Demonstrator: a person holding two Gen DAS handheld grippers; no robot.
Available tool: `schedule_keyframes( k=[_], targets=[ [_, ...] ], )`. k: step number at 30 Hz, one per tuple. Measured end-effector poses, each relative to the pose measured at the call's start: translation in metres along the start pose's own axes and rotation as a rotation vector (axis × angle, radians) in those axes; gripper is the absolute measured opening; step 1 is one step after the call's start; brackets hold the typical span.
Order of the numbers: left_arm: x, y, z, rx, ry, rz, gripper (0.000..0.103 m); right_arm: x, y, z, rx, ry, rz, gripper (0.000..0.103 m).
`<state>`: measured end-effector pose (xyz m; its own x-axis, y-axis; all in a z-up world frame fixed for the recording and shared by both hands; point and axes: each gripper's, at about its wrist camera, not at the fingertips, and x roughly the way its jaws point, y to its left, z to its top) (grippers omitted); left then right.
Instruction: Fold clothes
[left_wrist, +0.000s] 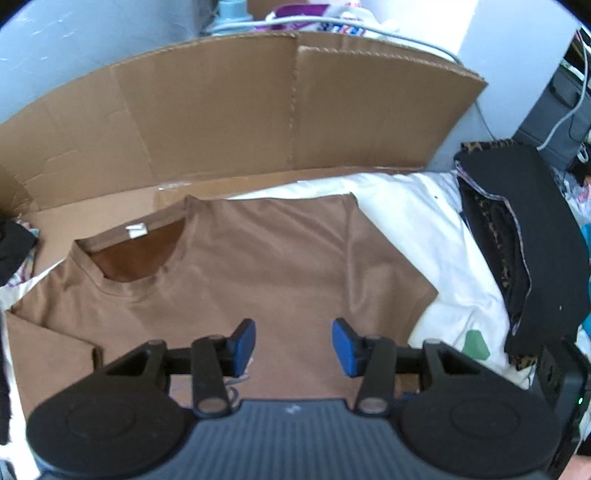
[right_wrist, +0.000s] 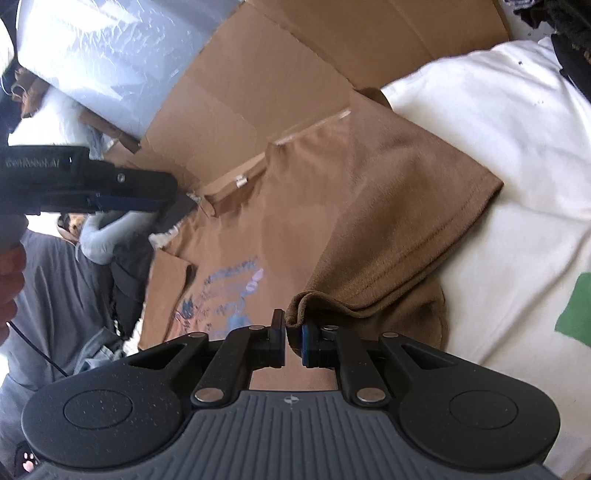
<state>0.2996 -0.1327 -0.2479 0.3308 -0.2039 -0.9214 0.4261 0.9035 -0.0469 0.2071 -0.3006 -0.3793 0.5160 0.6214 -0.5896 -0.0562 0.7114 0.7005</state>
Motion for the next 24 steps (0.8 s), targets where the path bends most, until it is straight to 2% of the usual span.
schedule_keyframes(
  k=[2, 3, 4, 6, 9, 14, 24],
  targets=[
    [0.004, -0.002, 0.001, -0.012, 0.007, -0.016, 0.049, 0.000, 0.003, -0.004, -0.005, 0.023, 0.013, 0.022],
    [0.005, -0.002, 0.001, -0.017, 0.008, -0.023, 0.049, -0.003, 0.005, -0.006, -0.011, 0.019, 0.017, 0.029],
    [0.005, -0.002, 0.001, -0.019, 0.006, -0.024, 0.049, -0.007, 0.007, -0.007, -0.017, 0.012, 0.021, 0.041],
    [0.005, -0.003, 0.000, -0.014, 0.002, -0.021, 0.049, -0.015, 0.008, -0.009, -0.022, -0.015, 0.034, 0.052],
    [0.004, -0.005, -0.003, 0.002, -0.002, -0.010, 0.049, -0.023, -0.001, -0.007, 0.009, -0.048, 0.035, 0.052],
    [0.011, -0.010, -0.005, 0.048, 0.019, 0.006, 0.049, -0.037, -0.022, 0.005, 0.060, -0.132, -0.045, 0.052],
    [0.000, -0.028, -0.001, 0.086, 0.005, -0.019, 0.049, -0.051, -0.061, 0.014, 0.137, -0.255, -0.184, 0.052]
  ],
)
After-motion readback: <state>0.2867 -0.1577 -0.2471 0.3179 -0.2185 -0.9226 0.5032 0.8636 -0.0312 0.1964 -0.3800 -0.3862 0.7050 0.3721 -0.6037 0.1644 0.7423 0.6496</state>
